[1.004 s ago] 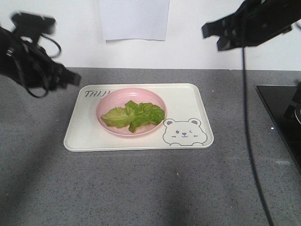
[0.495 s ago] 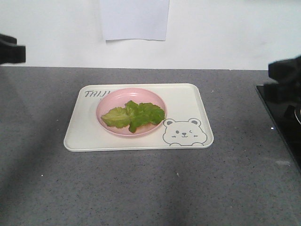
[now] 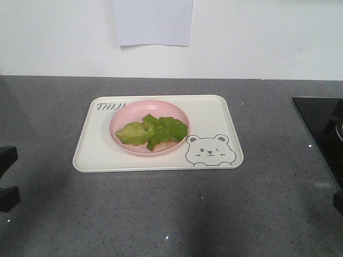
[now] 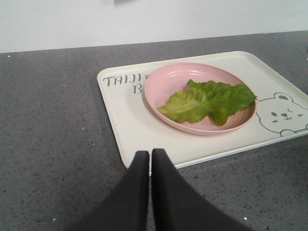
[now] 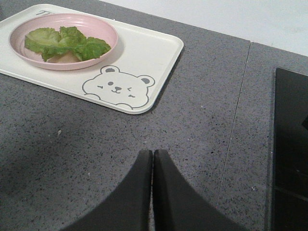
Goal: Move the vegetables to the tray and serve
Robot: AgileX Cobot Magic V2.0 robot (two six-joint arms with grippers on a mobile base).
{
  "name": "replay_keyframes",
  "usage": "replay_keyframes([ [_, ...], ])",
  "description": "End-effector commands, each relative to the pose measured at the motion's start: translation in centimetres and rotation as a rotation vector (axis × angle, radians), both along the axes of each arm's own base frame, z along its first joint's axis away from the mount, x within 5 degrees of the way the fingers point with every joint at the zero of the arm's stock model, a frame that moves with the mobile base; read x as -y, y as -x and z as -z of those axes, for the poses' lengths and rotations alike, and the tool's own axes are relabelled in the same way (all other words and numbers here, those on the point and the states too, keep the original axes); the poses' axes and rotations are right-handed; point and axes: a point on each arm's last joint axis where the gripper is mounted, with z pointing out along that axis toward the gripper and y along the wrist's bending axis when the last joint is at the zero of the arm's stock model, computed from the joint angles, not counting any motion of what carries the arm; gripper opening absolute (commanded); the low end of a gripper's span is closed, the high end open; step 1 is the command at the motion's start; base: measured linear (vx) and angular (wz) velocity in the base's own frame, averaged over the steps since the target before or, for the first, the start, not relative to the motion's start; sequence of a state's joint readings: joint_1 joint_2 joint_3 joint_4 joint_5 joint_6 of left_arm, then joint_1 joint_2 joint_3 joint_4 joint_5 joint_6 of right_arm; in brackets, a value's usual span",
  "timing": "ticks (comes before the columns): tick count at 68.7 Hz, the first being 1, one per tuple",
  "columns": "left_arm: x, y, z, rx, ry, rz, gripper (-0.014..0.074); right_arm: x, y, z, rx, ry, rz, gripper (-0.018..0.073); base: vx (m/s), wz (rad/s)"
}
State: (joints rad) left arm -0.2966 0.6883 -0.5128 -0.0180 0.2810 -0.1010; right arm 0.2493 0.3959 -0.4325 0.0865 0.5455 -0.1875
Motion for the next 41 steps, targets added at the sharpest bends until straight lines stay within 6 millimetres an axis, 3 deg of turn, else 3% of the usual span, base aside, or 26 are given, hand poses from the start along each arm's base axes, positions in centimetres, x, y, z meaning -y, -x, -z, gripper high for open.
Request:
replay_keyframes([
  [1,0.14,-0.16,-1.84,0.135,0.065,-0.001,-0.0008,0.12,0.02,-1.38,0.105,-0.018,0.01,-0.0008,0.0,0.0],
  [41,0.15,-0.21,-2.07,0.16,0.073,-0.001,-0.0008,0.13,0.06,-1.4,0.108,-0.019,0.01,-0.0008,0.0,0.0],
])
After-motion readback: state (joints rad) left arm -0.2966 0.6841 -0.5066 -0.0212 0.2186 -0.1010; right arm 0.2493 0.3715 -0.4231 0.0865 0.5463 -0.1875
